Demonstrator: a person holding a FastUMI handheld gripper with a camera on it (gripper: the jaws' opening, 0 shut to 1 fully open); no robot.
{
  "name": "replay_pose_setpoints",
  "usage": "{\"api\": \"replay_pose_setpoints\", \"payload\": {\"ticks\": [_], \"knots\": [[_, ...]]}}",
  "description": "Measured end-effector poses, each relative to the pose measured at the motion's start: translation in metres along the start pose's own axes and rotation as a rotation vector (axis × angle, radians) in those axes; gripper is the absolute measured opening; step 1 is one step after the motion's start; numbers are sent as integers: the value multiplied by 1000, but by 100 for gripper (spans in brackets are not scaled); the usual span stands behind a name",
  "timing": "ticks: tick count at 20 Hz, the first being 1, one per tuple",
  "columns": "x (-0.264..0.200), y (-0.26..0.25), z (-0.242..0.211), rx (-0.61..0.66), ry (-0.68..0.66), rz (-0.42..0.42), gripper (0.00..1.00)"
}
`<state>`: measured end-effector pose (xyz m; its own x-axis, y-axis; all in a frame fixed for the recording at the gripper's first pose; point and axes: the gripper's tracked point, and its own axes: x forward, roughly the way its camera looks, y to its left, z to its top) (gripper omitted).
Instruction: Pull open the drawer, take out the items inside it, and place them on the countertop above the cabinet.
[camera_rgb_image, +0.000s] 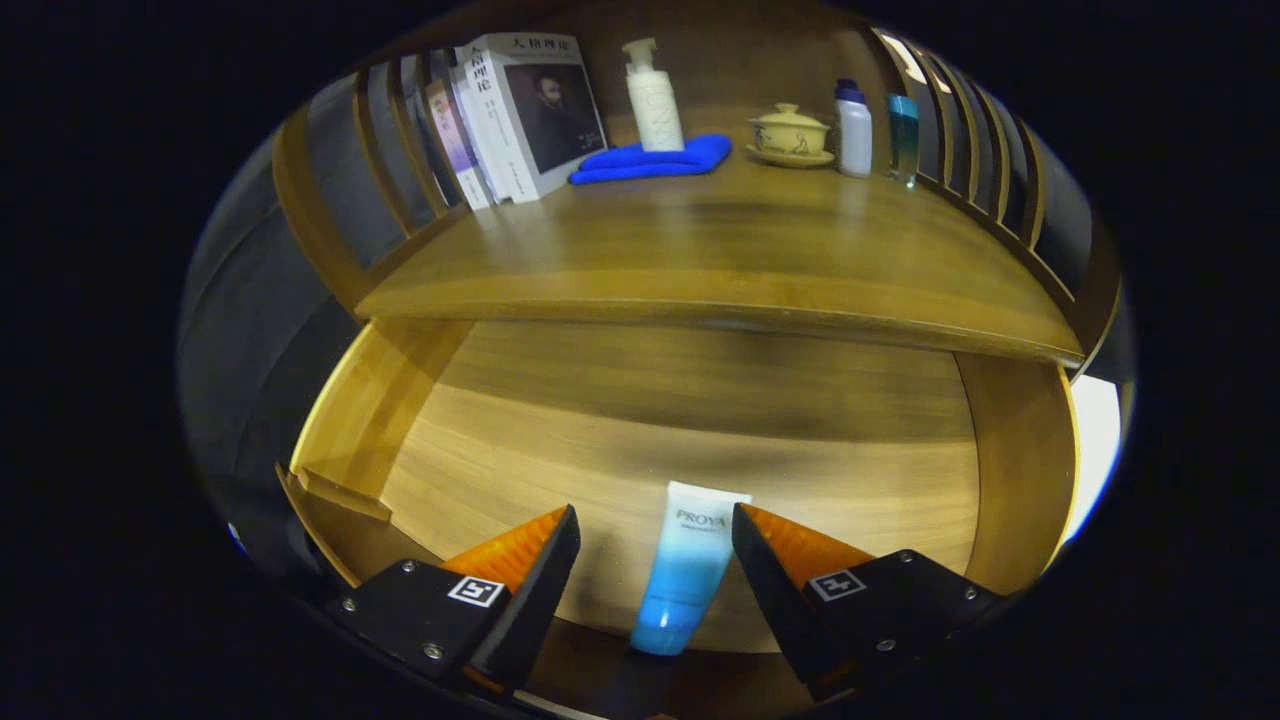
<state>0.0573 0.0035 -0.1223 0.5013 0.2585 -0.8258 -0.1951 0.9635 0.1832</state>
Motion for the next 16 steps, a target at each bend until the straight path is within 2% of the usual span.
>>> {"api": "replay_pose_setpoints", "payload": {"ticks": [2,5,7,10,12,15,16], "knots": [[8,-4,-11,58,74,1,95],[17,-12,-20,123,109,-14,93],[18,-13,-19,94,117,-31,83],[21,-23,-20,-13,110,-88,75],[21,-22,-20,-11,115,-79,58],[22,-16,-10,-15,68,-35,50],[19,-15,-3,17,23,-22,49]]}}
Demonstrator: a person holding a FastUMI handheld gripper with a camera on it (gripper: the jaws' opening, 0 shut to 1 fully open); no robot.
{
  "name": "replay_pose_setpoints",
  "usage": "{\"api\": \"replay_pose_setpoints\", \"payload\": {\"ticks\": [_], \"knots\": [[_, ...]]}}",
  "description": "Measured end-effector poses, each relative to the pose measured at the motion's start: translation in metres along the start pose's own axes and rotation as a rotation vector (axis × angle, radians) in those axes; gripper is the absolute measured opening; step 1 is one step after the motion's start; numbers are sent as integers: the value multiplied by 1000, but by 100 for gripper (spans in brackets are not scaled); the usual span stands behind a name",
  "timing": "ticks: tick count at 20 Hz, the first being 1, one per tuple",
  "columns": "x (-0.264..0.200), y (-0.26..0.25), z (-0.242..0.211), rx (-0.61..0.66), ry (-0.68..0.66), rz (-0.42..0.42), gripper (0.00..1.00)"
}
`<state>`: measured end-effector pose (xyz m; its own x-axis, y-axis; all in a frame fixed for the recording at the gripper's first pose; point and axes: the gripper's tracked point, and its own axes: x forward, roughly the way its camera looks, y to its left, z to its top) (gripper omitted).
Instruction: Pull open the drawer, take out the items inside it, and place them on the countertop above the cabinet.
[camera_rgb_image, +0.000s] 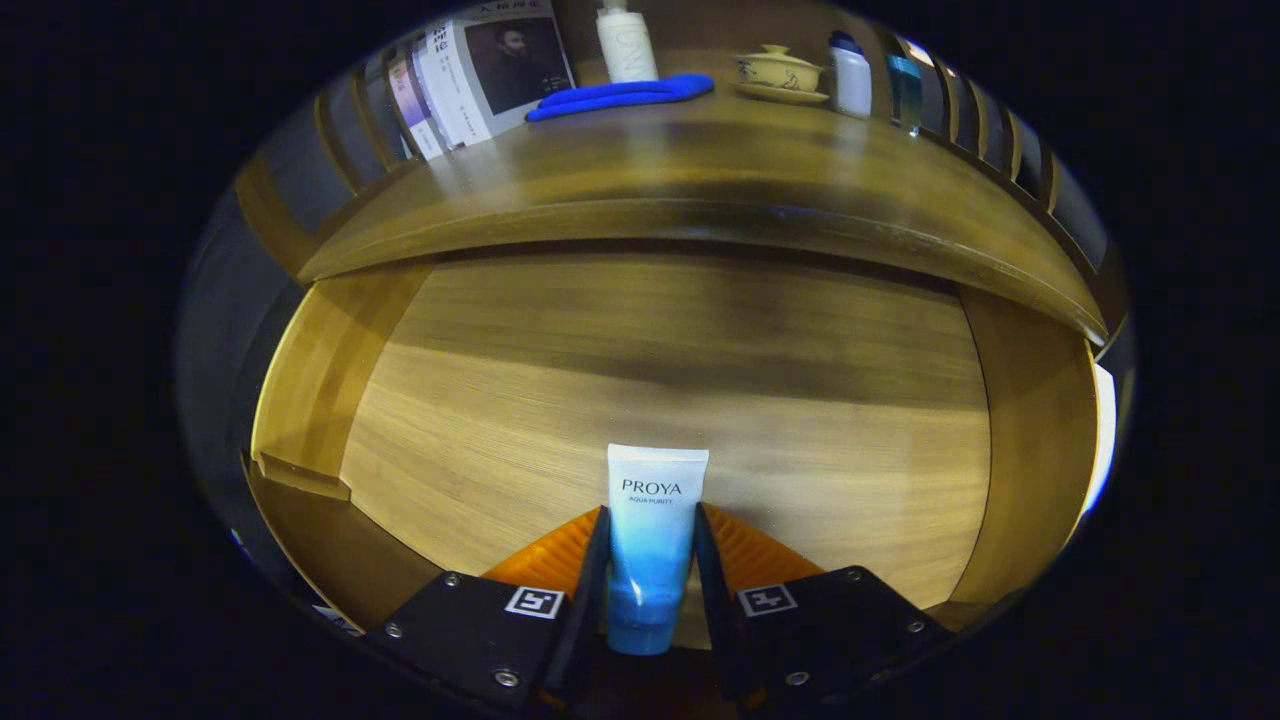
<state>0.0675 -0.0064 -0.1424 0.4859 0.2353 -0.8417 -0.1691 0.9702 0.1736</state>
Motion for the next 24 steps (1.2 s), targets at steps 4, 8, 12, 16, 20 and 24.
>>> {"api": "replay_pose_setpoints", "payload": {"ticks": [4,8,12,16,20,24], "knots": [[-13,6,18,88,-133,90,47],[-27,6,30,45,-272,97,47],[-45,6,42,11,-414,105,47],[-68,7,59,7,-539,119,47],[-97,4,82,-49,-673,79,47],[-117,15,100,-93,-745,77,47]]}}
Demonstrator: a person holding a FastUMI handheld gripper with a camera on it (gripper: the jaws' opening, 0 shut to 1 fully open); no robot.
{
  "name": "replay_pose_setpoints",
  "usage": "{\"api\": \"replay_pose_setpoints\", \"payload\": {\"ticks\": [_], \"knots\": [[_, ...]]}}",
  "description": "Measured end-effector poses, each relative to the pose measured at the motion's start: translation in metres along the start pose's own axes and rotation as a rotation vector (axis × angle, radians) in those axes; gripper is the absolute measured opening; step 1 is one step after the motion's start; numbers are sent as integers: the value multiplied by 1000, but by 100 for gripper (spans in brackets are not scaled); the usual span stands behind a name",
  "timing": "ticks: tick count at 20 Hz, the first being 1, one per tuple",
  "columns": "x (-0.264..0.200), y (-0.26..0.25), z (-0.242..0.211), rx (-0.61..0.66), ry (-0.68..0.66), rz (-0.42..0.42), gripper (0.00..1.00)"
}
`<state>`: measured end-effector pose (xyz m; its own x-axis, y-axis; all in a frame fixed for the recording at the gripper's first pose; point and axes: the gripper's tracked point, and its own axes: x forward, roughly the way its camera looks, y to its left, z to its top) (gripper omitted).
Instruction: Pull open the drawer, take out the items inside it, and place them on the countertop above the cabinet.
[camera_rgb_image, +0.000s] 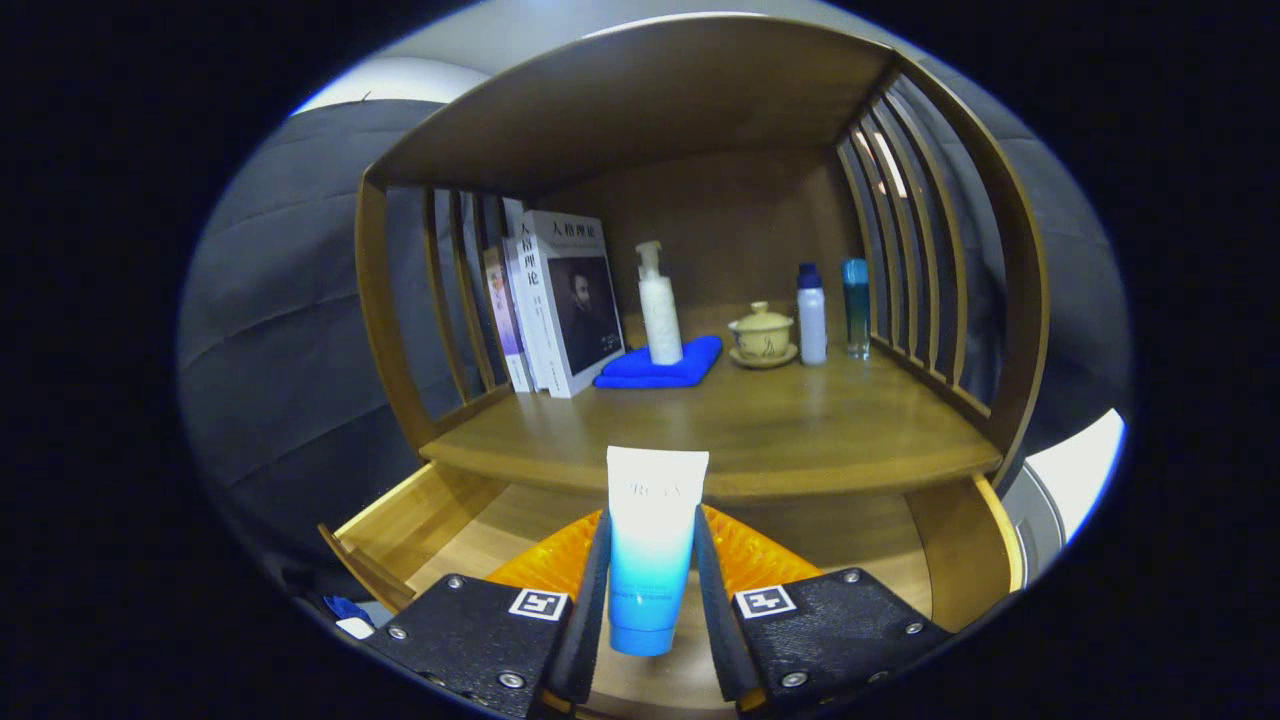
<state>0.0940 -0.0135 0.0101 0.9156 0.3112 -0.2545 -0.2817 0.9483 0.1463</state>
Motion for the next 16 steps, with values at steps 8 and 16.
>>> {"api": "replay_pose_setpoints", "payload": {"ticks": [8,16], "knots": [[29,6,48,46,-25,-17,47],[92,-22,56,90,67,-128,48]]}}
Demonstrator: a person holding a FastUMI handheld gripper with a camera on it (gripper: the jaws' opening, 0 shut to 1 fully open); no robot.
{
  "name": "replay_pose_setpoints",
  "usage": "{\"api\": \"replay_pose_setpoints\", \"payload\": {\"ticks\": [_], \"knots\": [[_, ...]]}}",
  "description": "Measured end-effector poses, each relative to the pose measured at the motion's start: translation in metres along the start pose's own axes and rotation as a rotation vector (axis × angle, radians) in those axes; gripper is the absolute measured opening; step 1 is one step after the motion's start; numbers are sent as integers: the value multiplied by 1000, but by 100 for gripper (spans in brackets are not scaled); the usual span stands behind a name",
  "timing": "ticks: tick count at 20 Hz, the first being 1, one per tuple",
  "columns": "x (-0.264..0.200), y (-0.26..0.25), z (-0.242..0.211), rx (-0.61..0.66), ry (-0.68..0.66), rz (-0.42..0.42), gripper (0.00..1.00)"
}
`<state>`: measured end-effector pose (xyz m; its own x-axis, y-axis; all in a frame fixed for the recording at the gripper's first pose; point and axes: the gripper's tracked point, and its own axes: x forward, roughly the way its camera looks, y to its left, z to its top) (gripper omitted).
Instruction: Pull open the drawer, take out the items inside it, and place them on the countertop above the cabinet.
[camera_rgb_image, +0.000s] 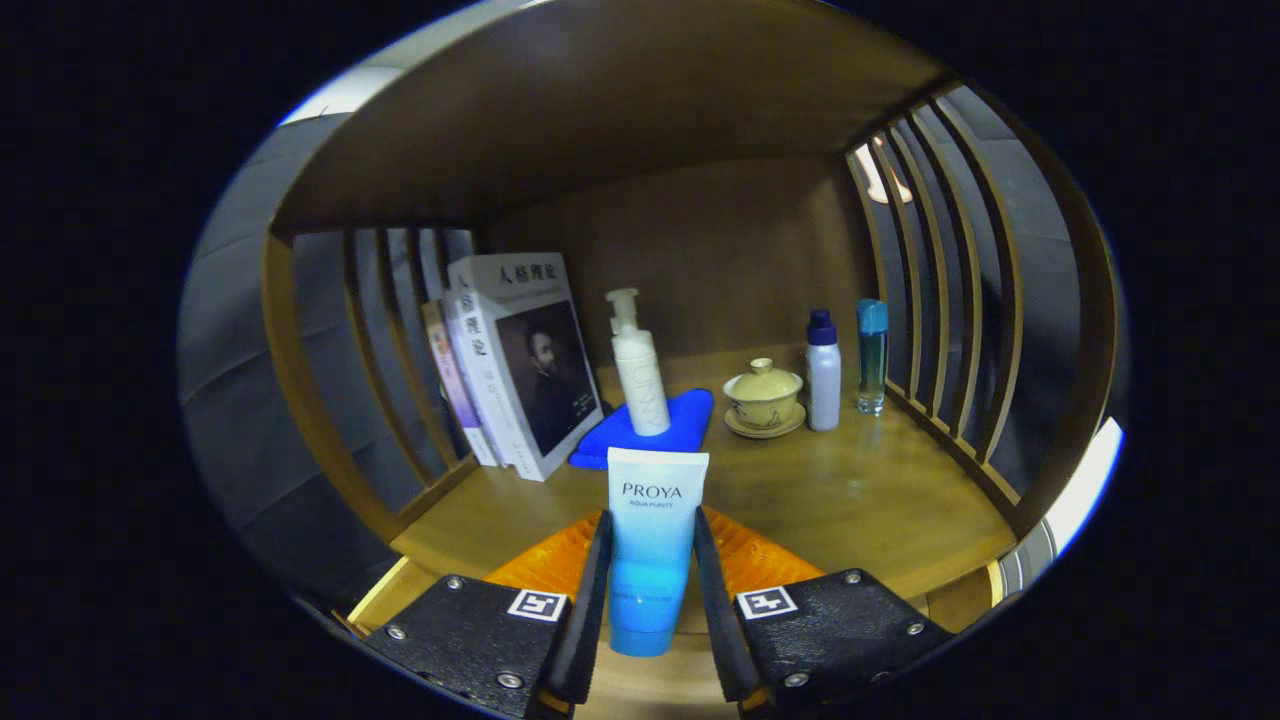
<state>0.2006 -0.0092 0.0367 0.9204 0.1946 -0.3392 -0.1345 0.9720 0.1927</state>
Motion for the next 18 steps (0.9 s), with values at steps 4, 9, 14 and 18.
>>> {"api": "replay_pose_setpoints", "payload": {"ticks": [4,9,14,18], "knots": [[30,-12,-16,60,93,-42,49],[30,-14,-23,11,85,-68,58],[-16,1,-12,26,-26,-46,95],[-52,6,-18,-10,-84,-43,95]]}}
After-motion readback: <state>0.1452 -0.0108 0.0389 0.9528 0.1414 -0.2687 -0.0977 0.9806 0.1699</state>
